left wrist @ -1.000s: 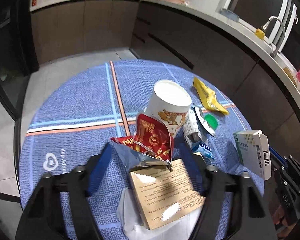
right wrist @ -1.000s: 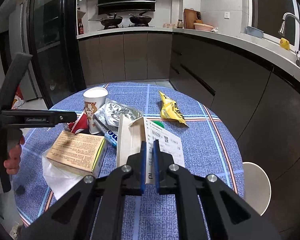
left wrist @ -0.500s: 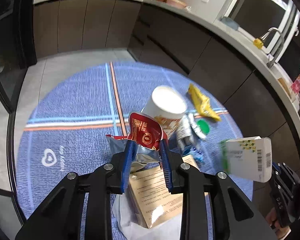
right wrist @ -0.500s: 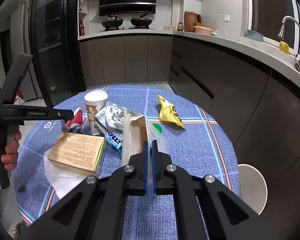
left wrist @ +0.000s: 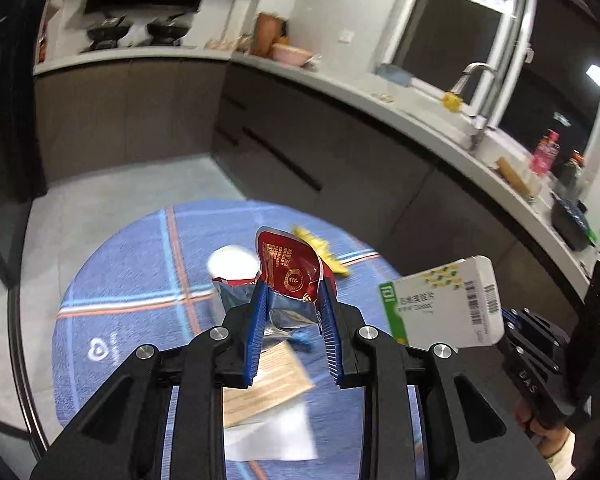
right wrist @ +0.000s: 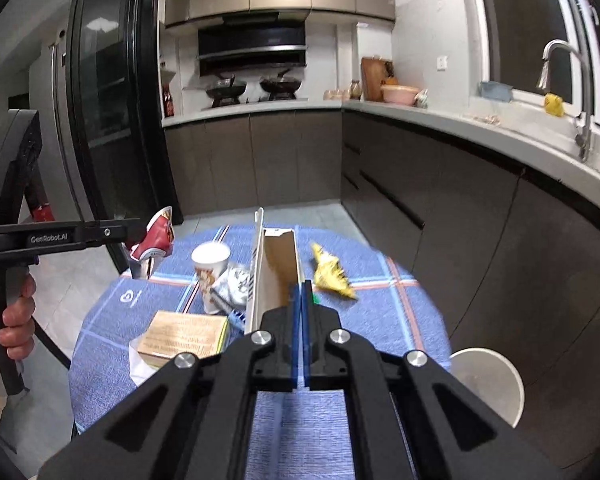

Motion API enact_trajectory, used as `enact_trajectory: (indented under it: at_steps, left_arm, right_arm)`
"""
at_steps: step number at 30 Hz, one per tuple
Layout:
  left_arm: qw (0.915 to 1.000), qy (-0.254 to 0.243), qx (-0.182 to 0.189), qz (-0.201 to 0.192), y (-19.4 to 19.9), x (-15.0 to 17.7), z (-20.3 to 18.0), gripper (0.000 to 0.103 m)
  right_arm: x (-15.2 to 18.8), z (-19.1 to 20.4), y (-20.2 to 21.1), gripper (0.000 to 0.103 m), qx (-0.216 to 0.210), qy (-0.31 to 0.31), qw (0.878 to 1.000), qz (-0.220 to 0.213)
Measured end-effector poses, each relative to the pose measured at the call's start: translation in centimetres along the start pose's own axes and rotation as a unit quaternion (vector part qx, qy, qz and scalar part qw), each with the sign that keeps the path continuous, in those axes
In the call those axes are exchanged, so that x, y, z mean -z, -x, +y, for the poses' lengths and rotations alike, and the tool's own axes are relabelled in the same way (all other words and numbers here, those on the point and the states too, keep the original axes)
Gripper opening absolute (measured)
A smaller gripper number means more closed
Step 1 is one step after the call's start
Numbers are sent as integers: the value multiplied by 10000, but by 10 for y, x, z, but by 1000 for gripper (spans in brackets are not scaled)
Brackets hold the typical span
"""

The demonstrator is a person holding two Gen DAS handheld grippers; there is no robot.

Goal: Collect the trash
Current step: 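Carry the red wrapper and medicine box to the bin and release them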

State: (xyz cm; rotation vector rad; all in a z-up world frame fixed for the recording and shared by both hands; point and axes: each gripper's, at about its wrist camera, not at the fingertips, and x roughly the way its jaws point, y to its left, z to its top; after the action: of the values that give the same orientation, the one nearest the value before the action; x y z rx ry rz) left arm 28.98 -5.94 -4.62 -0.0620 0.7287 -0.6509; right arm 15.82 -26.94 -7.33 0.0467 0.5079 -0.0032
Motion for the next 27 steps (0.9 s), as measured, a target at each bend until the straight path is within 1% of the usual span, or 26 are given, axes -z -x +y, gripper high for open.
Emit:
enact_trajectory:
  at_steps: [6, 9, 11, 18, 23, 27]
  left_arm:
    - [9979, -384, 514, -99, 3, -11, -58, 24]
    - [9956, -575, 741, -70, -7, -13, -88, 24]
    - [9942, -700, 814, -27, -17, -10, -106, 24]
    - [9854, -1022, 1315, 355, -71, 2, -174, 24]
    - [9778, -1238, 1538, 707, -121, 14, -220, 24]
    - [9723, -1367, 1613, 997, -165, 28, -250, 24]
  right_arm:
    - [-3, -34, 37, 3, 372, -174, 9986, -321]
    - [1, -58, 51, 3, 614, -339, 9967, -398]
    - [7, -75, 59, 3, 776, -446, 9951, -420]
    - [42, -141, 82, 3, 1331, -917, 9863, -339]
    - [73, -184, 81, 3, 1560, -1230, 9799, -182]
    - [100, -214, 72, 3, 1676, -1489, 9746, 6]
